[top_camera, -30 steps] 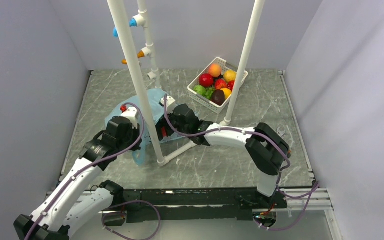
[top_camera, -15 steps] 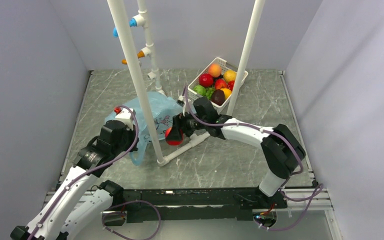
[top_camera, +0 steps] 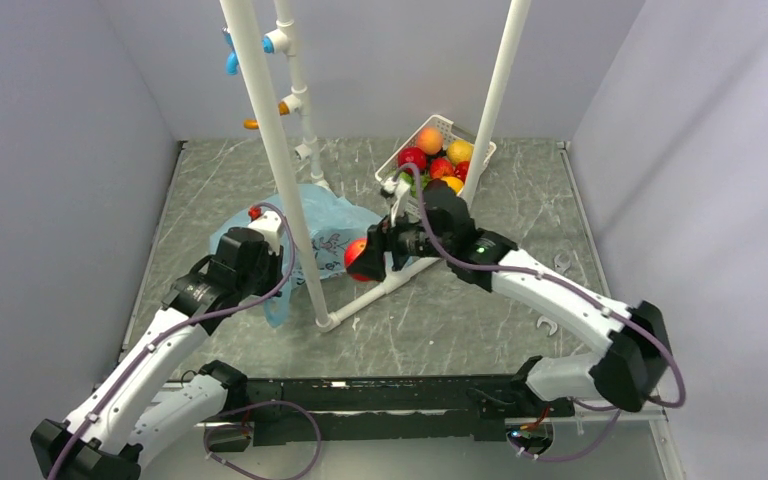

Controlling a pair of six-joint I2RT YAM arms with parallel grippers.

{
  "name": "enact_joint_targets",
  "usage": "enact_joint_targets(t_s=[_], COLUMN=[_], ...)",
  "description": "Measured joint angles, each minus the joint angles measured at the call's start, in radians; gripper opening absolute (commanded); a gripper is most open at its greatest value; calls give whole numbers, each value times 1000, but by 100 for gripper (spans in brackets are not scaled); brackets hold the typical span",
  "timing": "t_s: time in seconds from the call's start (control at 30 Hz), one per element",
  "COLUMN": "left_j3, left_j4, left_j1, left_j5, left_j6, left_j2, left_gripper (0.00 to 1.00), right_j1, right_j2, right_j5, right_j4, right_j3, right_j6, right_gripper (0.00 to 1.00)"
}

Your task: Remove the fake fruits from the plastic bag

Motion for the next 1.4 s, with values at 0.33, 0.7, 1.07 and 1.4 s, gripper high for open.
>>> enact_joint_targets(t_s=[0.33, 0.7, 1.07, 1.4], left_j3=[-5, -5, -5, -5], left_j4=[18, 15, 14, 14], left_j1=[0, 0, 0, 0], left_j5=[-1, -11, -8, -7], left_j6=[35, 39, 41, 41], left_j2=[-30, 6, 11, 10], left_gripper=[0, 0, 0, 0], right_j1=[-3, -31, -96, -209], right_j2=[-151, 249, 731, 927], right_j5=[540, 1007, 1305, 1455], right_j4=[26, 48, -10, -77], right_j3=[46, 343, 807, 974], right_j6=[-63, -200, -382, -444], right_gripper=[0, 0, 0, 8])
